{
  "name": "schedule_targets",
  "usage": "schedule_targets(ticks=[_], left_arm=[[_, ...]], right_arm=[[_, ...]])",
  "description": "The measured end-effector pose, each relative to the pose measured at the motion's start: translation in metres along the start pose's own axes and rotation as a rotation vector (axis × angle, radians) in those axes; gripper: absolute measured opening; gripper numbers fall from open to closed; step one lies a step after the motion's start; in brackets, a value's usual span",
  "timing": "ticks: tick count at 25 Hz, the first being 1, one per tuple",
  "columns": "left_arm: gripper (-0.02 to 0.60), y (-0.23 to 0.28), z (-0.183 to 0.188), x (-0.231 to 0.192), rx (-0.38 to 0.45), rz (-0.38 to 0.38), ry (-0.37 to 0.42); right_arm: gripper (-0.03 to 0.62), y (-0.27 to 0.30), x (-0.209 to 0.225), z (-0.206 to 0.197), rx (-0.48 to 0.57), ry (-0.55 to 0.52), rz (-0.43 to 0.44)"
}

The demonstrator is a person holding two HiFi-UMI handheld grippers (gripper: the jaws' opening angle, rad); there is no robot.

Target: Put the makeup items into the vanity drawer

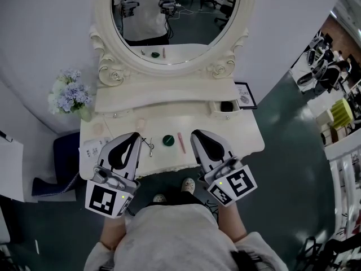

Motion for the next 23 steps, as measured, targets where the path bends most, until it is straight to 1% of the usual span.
schedule_targets(ticks=[3, 6, 10, 23], left_arm=[[0.014, 0.0027, 0.0055, 0.0002, 0.034, 0.009, -0.007], [0.014, -0.0002, 0.0013, 0.0012, 0.011, -0.001, -0.008], [0.014, 0.0014, 0.0074, 0.0022, 0.043, 0.007, -0.012], [0.014, -0.0004, 0.005, 0.006, 0.042, 0.001, -0.02]], right_arm=[[0.028, -0.0014, -0.0003, 0.0002, 0.001, 0.001, -0.002], [0.028, -0.0025, -0.0012, 0.0003, 0.0, 0.002, -0.004], [0.028, -0.0043, -0.0022, 0.0006, 0.0, 0.004, -0.003], [0.028, -0.0089, -0.0038, -0.0002, 0.0, 0.007, -0.009]])
Point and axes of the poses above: the fingertips, and each gripper's own axes: y forward along the fingers, x to its right, z out of its top, the point moved 3 cm from there along -y, backward along the fingers, and after that the axes turned 4 degrees about x, right-handed, at the moved point
